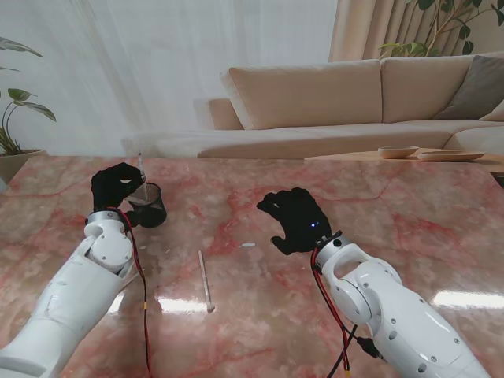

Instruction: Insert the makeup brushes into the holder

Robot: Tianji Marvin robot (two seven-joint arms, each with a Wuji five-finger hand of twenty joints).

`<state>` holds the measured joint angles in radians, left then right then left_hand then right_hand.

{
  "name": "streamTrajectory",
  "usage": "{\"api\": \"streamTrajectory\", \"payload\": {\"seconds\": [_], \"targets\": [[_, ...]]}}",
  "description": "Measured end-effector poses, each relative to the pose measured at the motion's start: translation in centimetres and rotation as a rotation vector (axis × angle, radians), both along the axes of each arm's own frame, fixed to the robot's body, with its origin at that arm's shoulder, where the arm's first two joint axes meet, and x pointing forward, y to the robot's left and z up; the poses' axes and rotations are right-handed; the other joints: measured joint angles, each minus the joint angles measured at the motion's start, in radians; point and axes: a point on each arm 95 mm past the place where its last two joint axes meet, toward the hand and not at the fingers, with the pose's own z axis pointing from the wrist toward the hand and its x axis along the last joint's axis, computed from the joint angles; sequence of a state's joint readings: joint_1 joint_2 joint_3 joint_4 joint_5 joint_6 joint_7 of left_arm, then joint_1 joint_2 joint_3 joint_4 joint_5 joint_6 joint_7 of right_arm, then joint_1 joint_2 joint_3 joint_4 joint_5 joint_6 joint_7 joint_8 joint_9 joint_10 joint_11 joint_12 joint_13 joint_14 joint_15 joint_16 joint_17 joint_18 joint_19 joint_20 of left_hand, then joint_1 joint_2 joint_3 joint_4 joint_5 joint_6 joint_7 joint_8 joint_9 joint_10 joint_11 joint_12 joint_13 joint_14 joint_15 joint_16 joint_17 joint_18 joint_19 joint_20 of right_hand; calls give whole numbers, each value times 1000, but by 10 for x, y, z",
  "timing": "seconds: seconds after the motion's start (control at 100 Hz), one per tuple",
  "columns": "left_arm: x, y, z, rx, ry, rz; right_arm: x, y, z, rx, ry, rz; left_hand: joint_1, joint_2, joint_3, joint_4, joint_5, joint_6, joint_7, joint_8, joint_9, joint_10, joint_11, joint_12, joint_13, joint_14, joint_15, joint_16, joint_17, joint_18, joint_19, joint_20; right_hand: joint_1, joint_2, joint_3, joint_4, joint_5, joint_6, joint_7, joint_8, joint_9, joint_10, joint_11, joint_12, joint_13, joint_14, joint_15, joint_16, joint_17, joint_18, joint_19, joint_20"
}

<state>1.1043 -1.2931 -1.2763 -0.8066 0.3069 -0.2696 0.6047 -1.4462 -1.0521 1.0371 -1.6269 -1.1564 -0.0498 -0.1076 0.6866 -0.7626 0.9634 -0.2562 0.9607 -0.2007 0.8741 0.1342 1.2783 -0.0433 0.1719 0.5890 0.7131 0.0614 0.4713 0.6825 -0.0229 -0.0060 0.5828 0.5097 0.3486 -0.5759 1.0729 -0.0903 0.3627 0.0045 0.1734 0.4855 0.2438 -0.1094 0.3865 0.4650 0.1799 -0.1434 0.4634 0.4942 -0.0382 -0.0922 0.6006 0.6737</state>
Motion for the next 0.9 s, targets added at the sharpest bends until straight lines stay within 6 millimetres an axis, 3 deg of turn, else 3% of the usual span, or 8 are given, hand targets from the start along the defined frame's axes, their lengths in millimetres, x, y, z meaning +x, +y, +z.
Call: {"api": "streamTrajectory", "payload": {"seconds": [0.12, 0.3, 0.47, 0.56, 0.61, 0.76, 0.9], "targets": [[-2, 0, -2, -4, 10, -3, 0, 0, 0, 2, -3, -1, 3, 4, 0, 3, 1, -1, -54, 9, -68, -3, 15, -65, -19, -6, -14, -13, 0, 0, -32, 10, 0, 0, 0, 0, 0, 0, 0, 0, 0, 0, 0, 0, 0, 0, 0, 0, 0, 0, 0, 0], [-5, 2, -5, -5, 28, -5, 0, 0, 0, 5, -7, 0, 4, 14, 2, 6, -43, 1, -218, 49, -221, -3, 136, -208, -72, -13, -51, -33, 0, 0, -99, 32, 0, 0, 0, 0, 0, 0, 0, 0, 0, 0, 0, 0, 0, 0, 0, 0, 0, 0, 0, 0], [-8, 4, -6, 1, 43, -14, 0, 0, -1, 9, -7, 0, -7, 14, 2, 6, -48, 4, -268, 74, -264, -3, 170, -263, -97, -19, -62, -40, -10, 0, -125, 47, 0, 0, 0, 0, 0, 0, 0, 0, 0, 0, 0, 0, 0, 0, 0, 0, 0, 0, 0, 0], [-9, 5, -7, -2, 47, -18, 0, 0, -1, 10, -9, 0, -75, 14, 25, 20, -48, 29, -315, 87, -294, -3, 186, -281, -125, -24, -81, -51, -12, 1, -160, 58, 0, 0, 0, 0, 0, 0, 0, 0, 0, 0, 0, 0, 0, 0, 0, 0, 0, 0, 0, 0], [-10, 5, -5, -9, 54, -36, 0, 0, -1, 12, -11, 0, -96, 14, 25, 67, -74, 45, -360, 97, -327, -3, 186, -287, -147, -25, -104, -64, -12, 1, -188, 59, 0, 0, 0, 0, 0, 0, 0, 0, 0, 0, 0, 0, 0, 0, 0, 0, 0, 0, 0, 0], [-18, 1, 7, -16, 44, -100, -1, 0, 0, 12, -17, 0, -159, 16, -15, 69, -150, 79, -453, 117, -439, -3, 160, -308, -198, -36, -179, -139, -24, 0, -274, 74, -2, 0, 0, 0, 0, 0, 0, 0, 3, 0, 0, 0, 0, 0, 0, 0, 8, 0, 0, 0], [-28, -2, 24, 1, 32, -155, -1, 0, 0, 13, -20, -9, -213, 74, -119, 69, -203, 101, -496, 108, -520, -2, 136, -319, -259, -49, -229, -195, -25, -9, -346, 94, -14, 0, -23, 0, 3, 0, 1, 0, 25, 0, 5, -11, 3, 5, -1, 0, 24, 0, -1, 0]]}}
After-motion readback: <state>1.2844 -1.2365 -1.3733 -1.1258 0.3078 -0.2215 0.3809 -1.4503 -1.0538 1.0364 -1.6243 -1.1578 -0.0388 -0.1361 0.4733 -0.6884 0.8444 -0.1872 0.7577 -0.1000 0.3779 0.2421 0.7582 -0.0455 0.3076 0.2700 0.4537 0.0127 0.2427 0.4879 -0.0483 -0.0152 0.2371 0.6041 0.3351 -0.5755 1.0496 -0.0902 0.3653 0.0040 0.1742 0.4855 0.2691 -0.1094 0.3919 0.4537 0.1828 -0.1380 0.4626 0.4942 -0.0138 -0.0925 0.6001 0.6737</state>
